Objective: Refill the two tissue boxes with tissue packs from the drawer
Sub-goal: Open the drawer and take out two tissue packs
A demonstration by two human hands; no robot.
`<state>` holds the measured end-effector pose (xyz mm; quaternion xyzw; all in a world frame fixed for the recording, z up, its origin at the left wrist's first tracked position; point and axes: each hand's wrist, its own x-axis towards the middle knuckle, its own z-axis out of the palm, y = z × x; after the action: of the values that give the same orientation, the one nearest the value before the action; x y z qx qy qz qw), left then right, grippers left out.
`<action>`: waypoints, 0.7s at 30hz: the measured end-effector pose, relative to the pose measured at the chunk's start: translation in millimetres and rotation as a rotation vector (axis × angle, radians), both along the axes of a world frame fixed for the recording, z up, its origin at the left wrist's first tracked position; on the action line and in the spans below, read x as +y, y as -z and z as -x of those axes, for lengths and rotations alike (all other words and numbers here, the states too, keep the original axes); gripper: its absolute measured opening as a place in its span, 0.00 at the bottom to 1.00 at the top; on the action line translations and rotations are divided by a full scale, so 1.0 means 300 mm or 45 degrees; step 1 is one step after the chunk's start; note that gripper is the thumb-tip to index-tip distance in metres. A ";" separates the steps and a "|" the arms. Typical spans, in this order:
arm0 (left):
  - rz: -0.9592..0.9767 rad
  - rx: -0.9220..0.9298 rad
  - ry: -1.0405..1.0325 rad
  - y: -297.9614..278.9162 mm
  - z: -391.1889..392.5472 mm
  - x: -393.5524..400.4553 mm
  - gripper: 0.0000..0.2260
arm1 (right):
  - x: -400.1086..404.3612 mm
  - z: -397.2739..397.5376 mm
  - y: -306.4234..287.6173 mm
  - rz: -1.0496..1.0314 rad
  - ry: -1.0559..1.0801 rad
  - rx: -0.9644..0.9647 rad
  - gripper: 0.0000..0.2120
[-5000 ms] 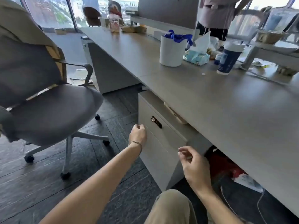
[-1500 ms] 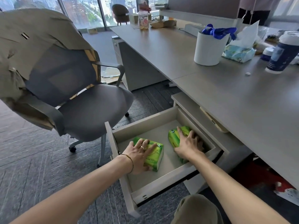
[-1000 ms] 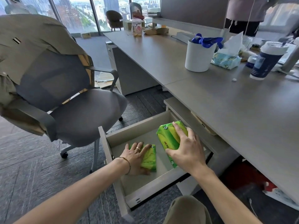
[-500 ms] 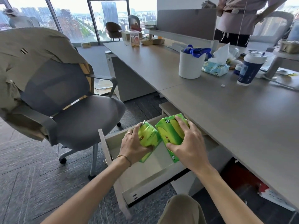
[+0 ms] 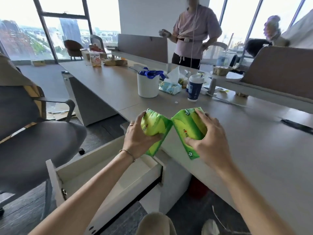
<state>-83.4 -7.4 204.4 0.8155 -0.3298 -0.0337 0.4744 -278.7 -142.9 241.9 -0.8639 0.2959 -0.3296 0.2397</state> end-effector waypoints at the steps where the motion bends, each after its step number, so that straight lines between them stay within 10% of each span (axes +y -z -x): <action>1: 0.000 -0.008 0.020 -0.022 0.017 -0.043 0.47 | -0.035 0.031 -0.013 0.003 0.032 0.003 0.46; 21: -0.758 -0.454 0.199 -0.052 0.114 -0.645 0.46 | -0.575 0.164 0.037 0.086 0.295 0.230 0.44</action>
<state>-117.7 -201.0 220.0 0.8834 -0.4445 -0.0216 0.1469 -328.0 -315.4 230.9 -0.8576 0.4028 -0.2857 0.1434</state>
